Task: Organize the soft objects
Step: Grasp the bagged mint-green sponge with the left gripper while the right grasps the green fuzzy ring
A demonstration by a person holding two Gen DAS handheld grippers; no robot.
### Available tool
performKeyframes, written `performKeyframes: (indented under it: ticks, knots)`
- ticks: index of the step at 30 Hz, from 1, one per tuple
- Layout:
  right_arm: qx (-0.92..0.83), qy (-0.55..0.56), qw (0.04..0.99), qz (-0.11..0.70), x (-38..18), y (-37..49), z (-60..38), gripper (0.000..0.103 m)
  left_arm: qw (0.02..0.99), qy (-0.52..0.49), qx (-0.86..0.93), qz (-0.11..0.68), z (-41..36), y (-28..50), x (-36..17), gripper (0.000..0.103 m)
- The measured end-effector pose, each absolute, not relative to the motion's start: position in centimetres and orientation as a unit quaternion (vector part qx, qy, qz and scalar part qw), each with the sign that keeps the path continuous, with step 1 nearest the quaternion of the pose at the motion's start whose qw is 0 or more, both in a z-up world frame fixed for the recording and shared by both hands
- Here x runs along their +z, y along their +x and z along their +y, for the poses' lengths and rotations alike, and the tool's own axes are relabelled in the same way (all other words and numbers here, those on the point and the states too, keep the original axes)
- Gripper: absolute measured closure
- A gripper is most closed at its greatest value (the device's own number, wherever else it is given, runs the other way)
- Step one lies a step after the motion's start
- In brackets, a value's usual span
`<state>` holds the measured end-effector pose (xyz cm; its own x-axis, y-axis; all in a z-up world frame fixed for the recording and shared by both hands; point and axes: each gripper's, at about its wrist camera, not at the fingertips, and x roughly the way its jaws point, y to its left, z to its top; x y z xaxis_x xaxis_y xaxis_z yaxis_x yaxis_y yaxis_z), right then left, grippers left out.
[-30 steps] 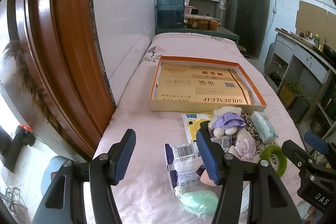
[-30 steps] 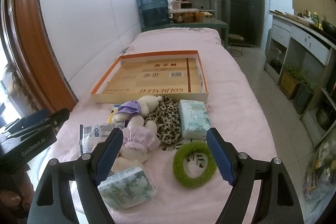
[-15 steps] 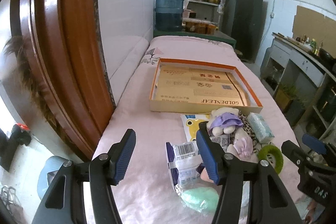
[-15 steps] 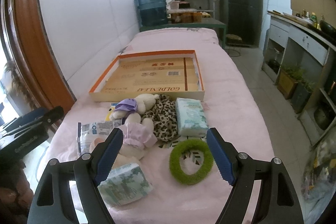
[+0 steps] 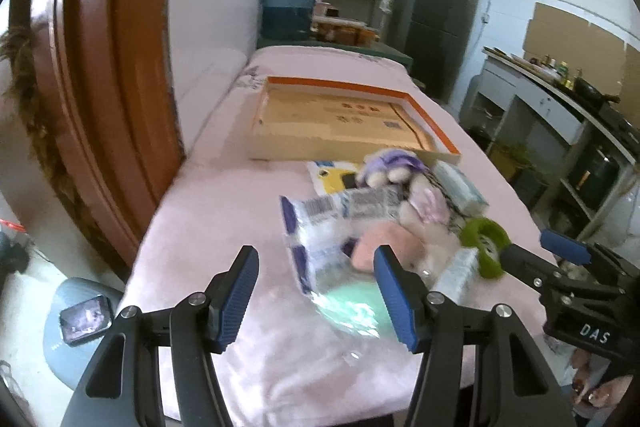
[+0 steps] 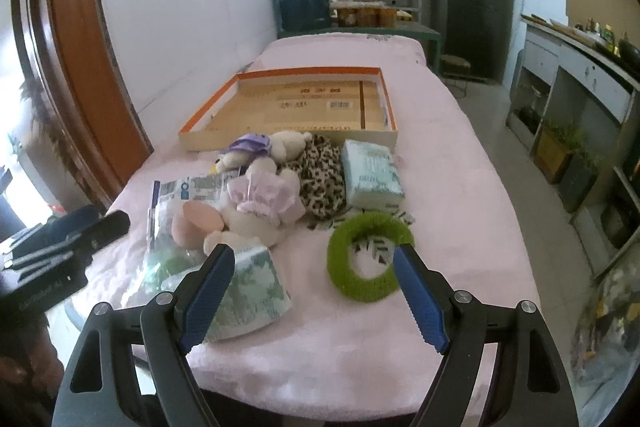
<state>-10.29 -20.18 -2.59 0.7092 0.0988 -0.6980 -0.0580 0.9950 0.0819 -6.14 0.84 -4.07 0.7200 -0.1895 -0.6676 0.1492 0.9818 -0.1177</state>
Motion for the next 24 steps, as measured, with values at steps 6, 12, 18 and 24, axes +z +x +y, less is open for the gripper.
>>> performKeyframes:
  ticks: [6, 12, 18, 24]
  knots:
    - [0.044, 0.039, 0.923, 0.38, -2.9, -10.9, -20.7, 0.02, 0.917, -0.042, -0.118, 0.378, -0.3, -6.4, -5.5, 0.043]
    - [0.03, 0.059, 0.918, 0.39, -3.9, -10.6, -21.9, 0.02, 0.905, -0.058, -0.133, 0.401, -0.9, -5.9, -7.6, 0.043]
    - [0.011, 0.066, 0.912, 0.404, -5.2, -9.7, -22.9, 0.021, 0.902, -0.059, -0.158, 0.397, -1.2, -6.0, -8.5, 0.053]
    - [0.012, 0.076, 0.904, 0.42, -6.4, -9.1, -23.5, 0.021, 0.901, -0.051, -0.184, 0.389, -1.1, -6.5, -8.8, 0.054]
